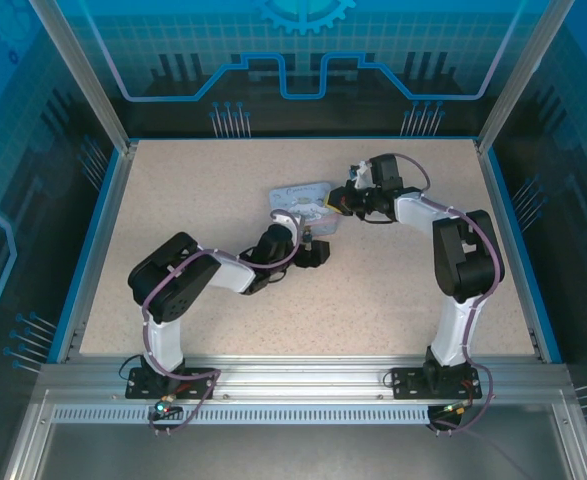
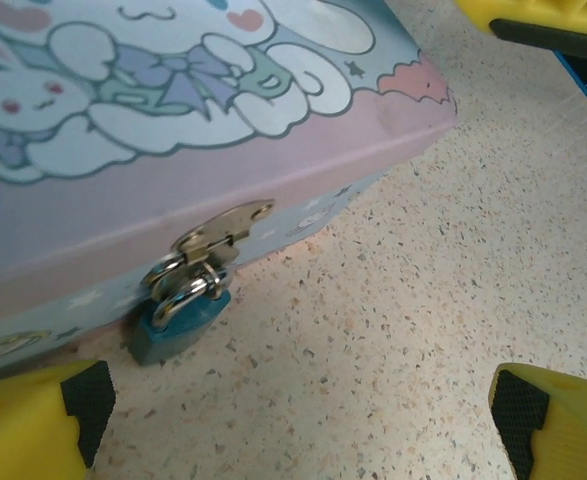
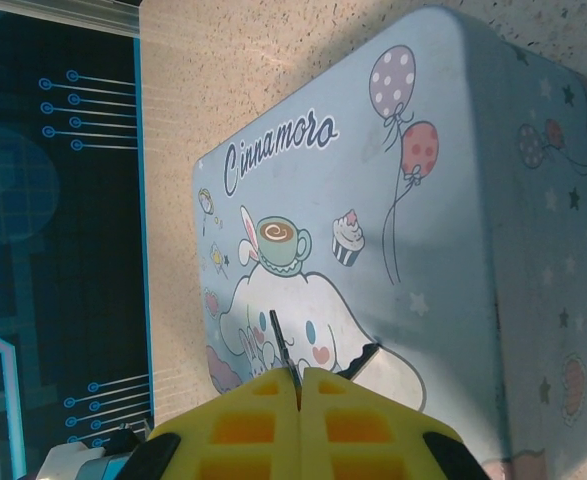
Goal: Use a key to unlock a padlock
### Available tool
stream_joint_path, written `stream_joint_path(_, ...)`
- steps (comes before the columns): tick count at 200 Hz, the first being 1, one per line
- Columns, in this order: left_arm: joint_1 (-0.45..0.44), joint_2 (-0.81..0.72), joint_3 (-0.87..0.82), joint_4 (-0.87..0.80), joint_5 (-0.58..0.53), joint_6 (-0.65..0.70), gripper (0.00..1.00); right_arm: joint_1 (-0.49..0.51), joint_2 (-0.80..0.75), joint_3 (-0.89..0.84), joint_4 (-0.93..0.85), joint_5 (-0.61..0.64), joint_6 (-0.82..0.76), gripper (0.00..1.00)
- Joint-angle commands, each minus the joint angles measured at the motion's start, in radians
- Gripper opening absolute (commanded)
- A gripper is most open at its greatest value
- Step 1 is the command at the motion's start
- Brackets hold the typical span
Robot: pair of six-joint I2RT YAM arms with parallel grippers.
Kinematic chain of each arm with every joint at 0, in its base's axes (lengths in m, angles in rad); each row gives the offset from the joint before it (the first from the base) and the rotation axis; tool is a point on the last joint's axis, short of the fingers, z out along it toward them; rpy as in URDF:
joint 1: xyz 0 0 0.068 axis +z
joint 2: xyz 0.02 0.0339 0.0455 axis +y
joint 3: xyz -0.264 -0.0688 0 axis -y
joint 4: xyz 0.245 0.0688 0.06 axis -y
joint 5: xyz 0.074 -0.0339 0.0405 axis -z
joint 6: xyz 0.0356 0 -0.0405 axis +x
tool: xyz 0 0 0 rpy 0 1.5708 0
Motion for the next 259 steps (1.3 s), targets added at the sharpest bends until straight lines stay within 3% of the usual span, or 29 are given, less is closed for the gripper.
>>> stream_joint_path(1, 0.007, 0.000, 0.049, -0.066, -0.002, 0.080, 0.99, -0.010, 0.028, 0.006, -0.023, 0.003, -0.020, 0.00)
stream_joint_path(93, -0.015, 0.052, 0.126, -0.187, -0.094, 0.183, 0.99, -0.010, 0.029, -0.008, -0.014, -0.008, -0.017, 0.00)
stream_joint_path(170, -0.024, 0.109, 0.158, -0.164, -0.134, 0.171, 0.99, -0.006, 0.028, 0.001, -0.028, -0.008, -0.023, 0.00)
stream_joint_path(259, -0.010, 0.149, 0.193, -0.007, 0.027, 0.082, 0.99, -0.003, 0.038, 0.007, -0.058, -0.002, -0.049, 0.00)
